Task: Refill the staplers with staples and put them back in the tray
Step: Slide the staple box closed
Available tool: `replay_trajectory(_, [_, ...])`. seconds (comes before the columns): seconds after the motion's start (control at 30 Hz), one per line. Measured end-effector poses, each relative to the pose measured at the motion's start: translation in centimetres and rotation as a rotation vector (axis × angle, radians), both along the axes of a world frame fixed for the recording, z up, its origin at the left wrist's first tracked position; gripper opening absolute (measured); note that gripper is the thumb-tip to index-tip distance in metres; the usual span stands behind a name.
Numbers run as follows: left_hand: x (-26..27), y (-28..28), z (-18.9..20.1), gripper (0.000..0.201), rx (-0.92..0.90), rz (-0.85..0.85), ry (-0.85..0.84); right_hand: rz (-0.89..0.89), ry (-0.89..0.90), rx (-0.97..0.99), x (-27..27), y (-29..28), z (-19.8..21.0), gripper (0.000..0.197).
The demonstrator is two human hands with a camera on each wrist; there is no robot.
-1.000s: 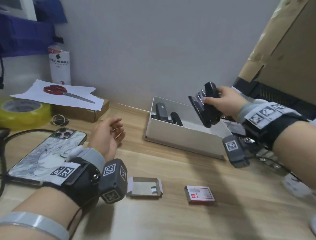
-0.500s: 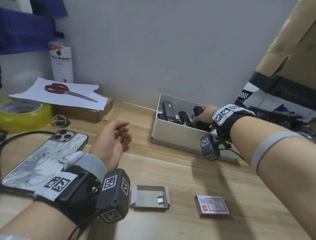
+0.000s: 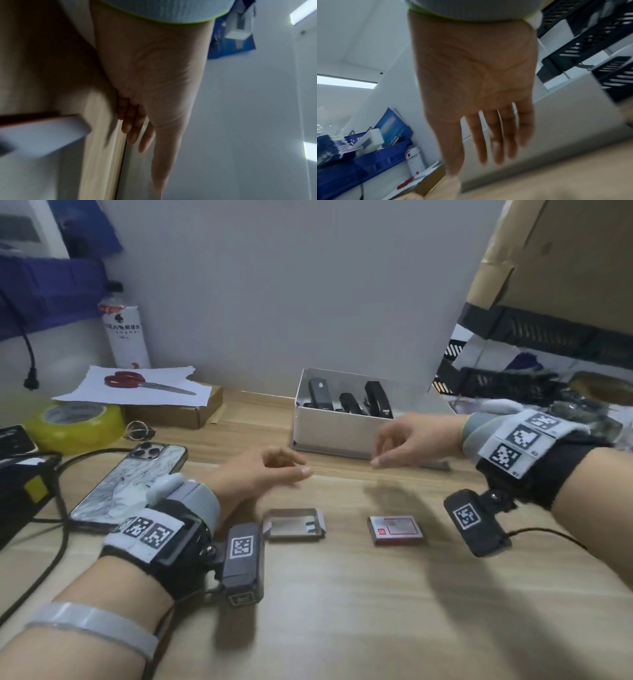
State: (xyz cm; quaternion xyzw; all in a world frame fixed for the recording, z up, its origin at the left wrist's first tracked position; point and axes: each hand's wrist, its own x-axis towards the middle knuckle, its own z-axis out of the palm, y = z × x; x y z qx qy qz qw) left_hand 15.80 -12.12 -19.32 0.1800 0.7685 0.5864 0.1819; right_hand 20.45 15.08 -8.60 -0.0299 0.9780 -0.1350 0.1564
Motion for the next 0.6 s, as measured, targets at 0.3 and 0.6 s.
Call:
replay_trajectory(0.3, [4.4, 0.4, 1.9, 0.035, -0.637, -0.181, 0.263, -0.007, -0.070, 0.056, 6.8, 0.7, -5.5, 0.045])
replay_trajectory(0.6, [1.1, 3.0, 1.5, 0.030, -0.324, -0.054, 0.262, -0.247, 0.133, -0.734, 3.0, 1.4, -8.6, 0.029])
